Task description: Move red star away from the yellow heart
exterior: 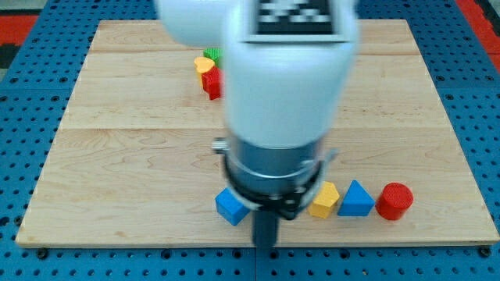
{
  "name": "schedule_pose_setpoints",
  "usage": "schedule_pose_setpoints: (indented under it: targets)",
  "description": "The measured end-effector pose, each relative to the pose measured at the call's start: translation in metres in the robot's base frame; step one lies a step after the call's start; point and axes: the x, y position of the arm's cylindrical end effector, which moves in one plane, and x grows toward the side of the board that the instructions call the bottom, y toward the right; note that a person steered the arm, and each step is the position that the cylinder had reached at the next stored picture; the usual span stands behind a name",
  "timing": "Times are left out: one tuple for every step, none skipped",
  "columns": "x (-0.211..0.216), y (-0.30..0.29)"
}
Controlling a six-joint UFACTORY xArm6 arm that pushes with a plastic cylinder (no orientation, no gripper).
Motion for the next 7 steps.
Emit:
schedule_pose_setpoints:
  targets:
    - [-0.002, -0.024]
    - [-0.002, -0.026]
    - [-0.012, -0.026]
    - [-0.009, -0.059]
    - [-0.023, -0.094]
    - [-0.056, -0.149]
    - [-0.165, -0.11]
